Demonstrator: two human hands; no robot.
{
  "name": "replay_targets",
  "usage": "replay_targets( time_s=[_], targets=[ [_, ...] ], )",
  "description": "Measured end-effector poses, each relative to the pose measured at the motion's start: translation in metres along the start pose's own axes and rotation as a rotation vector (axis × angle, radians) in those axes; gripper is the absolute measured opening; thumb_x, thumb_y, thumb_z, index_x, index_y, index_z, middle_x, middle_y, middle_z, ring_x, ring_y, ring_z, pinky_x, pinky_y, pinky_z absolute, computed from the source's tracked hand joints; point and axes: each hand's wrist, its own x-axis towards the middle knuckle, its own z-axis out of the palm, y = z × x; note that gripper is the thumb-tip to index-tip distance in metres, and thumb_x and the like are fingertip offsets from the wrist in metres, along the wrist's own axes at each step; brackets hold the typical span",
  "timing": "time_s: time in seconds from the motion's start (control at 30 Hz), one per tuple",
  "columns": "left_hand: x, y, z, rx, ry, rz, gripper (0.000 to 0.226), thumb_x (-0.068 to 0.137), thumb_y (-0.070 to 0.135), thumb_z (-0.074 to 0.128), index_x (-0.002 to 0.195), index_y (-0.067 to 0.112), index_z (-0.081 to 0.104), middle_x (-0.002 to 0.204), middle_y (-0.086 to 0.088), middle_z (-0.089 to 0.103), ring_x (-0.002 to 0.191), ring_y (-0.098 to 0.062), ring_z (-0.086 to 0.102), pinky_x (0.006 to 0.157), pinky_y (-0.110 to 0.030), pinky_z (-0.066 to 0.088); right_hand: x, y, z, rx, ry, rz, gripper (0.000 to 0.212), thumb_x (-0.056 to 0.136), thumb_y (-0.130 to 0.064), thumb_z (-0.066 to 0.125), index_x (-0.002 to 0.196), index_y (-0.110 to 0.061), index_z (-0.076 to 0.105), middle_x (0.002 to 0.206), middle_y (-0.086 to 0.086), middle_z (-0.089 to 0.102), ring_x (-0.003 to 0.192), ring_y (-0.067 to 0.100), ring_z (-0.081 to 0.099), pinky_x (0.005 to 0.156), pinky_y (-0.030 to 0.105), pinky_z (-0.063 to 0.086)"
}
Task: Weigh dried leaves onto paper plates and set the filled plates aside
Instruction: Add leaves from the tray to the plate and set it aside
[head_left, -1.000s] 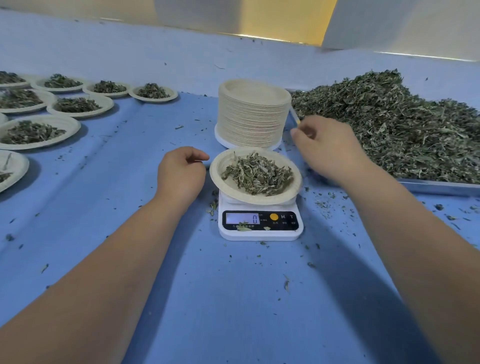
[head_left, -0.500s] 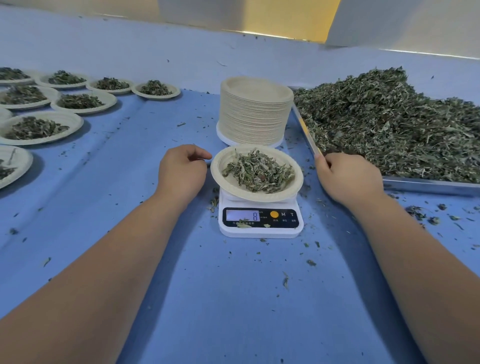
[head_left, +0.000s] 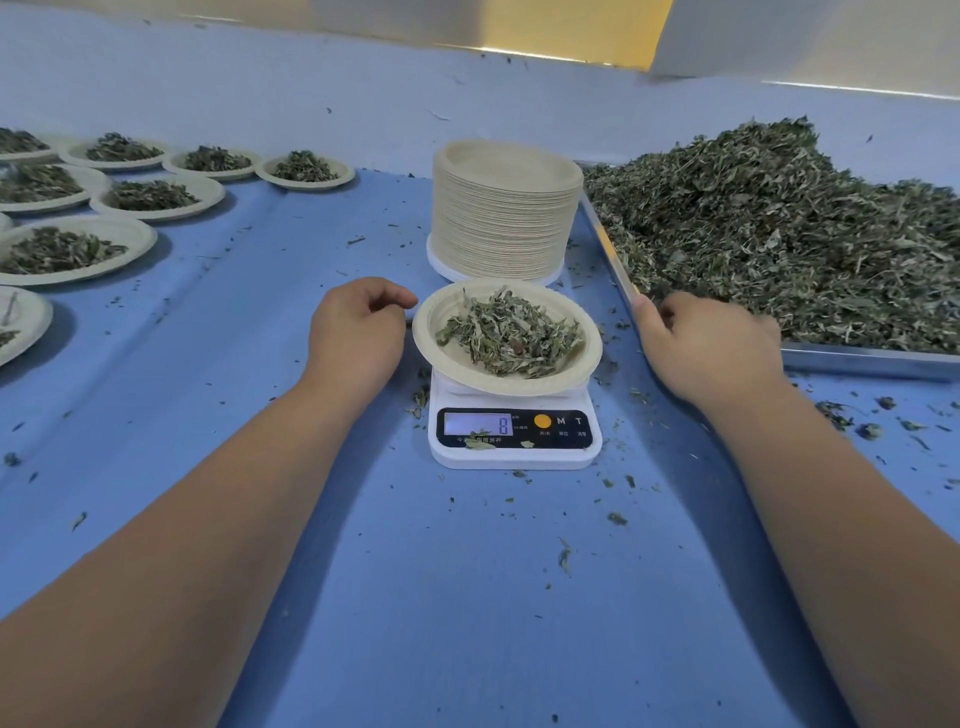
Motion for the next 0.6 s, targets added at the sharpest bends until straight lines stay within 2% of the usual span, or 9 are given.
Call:
replay_targets(
  time_s=[0.1, 0.2, 0.27, 0.4, 0.5, 0.6],
  targets=[
    [-0.001, 0.000, 0.001, -0.003, 0.018, 0.024, 0.033, 0.080, 0.015, 0.045, 0.085, 0.029, 0.074, 0.087, 0.001, 0.074, 0.076, -0.016, 0.065, 0.070, -0.031, 0.052, -0.007, -0.018, -0.014, 0.229, 0.138, -0.164, 0.034, 0.101, -0.042, 0.044, 0.103, -0.016, 0.066, 0.080, 0.001, 0.063, 0.081, 0.031, 0.059, 0.083, 0.040, 0.044],
    [0.000, 0.000, 0.002, 0.009, -0.004, 0.022, 0.033, 0.079, 0.014, 0.046, 0.083, 0.029, 0.075, 0.082, -0.001, 0.074, 0.068, -0.011, 0.061, 0.067, -0.029, 0.049, -0.016, -0.051, -0.033, 0.465, 0.110, -0.361, 0.027, 0.098, -0.035, 0.052, 0.111, -0.018, 0.069, 0.094, 0.003, 0.068, 0.092, 0.024, 0.061, 0.078, 0.035, 0.048],
    [0.000, 0.000, 0.003, 0.008, -0.015, 0.016, 0.033, 0.078, 0.014, 0.046, 0.080, 0.029, 0.075, 0.081, -0.004, 0.074, 0.067, -0.013, 0.058, 0.065, -0.030, 0.049, -0.020, -0.073, -0.040, 0.491, 0.056, -0.464, 0.030, 0.098, -0.043, 0.051, 0.114, -0.023, 0.069, 0.099, -0.003, 0.067, 0.099, 0.020, 0.059, 0.082, 0.037, 0.049],
    [0.000, 0.000, 0.001, 0.009, -0.023, 0.016, 0.034, 0.077, 0.013, 0.046, 0.080, 0.029, 0.076, 0.080, -0.004, 0.074, 0.068, -0.012, 0.059, 0.066, -0.031, 0.050, -0.019, -0.104, -0.044, 0.465, -0.082, -0.523, 0.038, 0.096, -0.058, 0.047, 0.118, -0.033, 0.065, 0.108, -0.013, 0.067, 0.103, 0.012, 0.055, 0.083, 0.035, 0.048],
    [-0.002, 0.000, 0.000, 0.022, -0.037, 0.008, 0.035, 0.075, 0.012, 0.046, 0.082, 0.029, 0.076, 0.082, -0.003, 0.075, 0.070, -0.018, 0.062, 0.067, -0.032, 0.052, -0.014, -0.112, -0.041, 0.379, -0.172, -0.535, 0.035, 0.093, -0.054, 0.055, 0.117, -0.032, 0.067, 0.107, -0.010, 0.068, 0.100, 0.013, 0.058, 0.081, 0.033, 0.051],
    [-0.002, 0.002, 0.000, 0.037, -0.044, 0.010, 0.036, 0.074, 0.009, 0.048, 0.083, 0.028, 0.077, 0.083, 0.003, 0.075, 0.083, -0.022, 0.069, 0.071, -0.036, 0.058, -0.006, -0.116, -0.041, 0.405, -0.166, -0.506, 0.020, 0.094, -0.040, 0.062, 0.100, -0.026, 0.075, 0.096, -0.009, 0.071, 0.089, 0.013, 0.060, 0.070, 0.026, 0.046]
  ],
)
